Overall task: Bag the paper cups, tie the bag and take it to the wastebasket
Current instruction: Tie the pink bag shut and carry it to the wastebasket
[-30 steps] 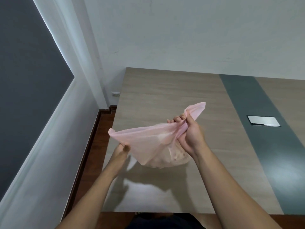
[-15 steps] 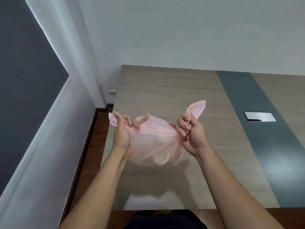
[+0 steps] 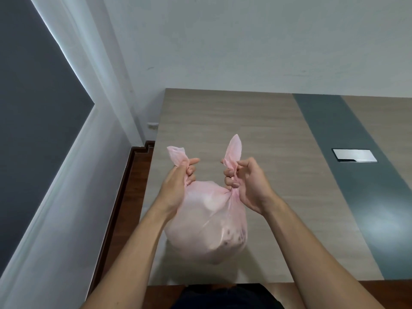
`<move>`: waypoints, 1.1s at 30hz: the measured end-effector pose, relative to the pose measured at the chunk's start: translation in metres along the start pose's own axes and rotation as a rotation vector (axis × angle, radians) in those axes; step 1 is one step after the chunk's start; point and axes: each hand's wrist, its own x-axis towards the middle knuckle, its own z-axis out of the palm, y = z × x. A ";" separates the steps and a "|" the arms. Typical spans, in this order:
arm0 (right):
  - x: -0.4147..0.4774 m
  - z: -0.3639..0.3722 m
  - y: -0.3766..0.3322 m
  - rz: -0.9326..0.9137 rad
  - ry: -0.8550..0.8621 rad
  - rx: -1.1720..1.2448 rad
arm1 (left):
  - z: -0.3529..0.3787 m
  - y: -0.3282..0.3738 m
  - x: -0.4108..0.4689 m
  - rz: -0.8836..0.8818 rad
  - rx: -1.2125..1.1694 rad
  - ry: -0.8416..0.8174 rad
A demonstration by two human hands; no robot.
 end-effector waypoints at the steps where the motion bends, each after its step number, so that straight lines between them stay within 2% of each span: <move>1: 0.000 0.000 0.001 -0.007 -0.031 0.022 | -0.001 -0.002 -0.001 0.026 0.040 0.005; 4: 0.003 -0.001 0.006 -0.053 -0.042 0.020 | -0.003 -0.003 -0.005 0.110 0.039 0.024; 8: 0.005 0.001 0.014 -0.147 0.010 -0.213 | -0.001 0.001 -0.008 0.190 -0.026 0.041; 13: 0.000 0.009 0.025 -0.262 0.014 -0.371 | 0.002 0.006 -0.011 0.183 -0.028 -0.027; 16: -0.002 0.019 0.032 -0.287 0.086 -0.464 | 0.006 0.006 -0.015 0.146 -0.001 -0.083; 20: 0.001 0.025 0.038 -0.327 0.225 -0.429 | 0.006 0.005 -0.017 0.104 -0.045 -0.158; 26: 0.005 0.027 0.039 -0.319 0.335 -0.378 | 0.007 0.004 -0.023 0.090 0.172 -0.129; 30: 0.005 0.027 0.039 -0.341 0.258 -0.677 | 0.005 0.005 -0.026 -0.007 0.201 -0.232; 33: 0.000 0.027 0.041 -0.277 0.134 -0.807 | 0.006 0.001 -0.024 -0.122 0.218 -0.166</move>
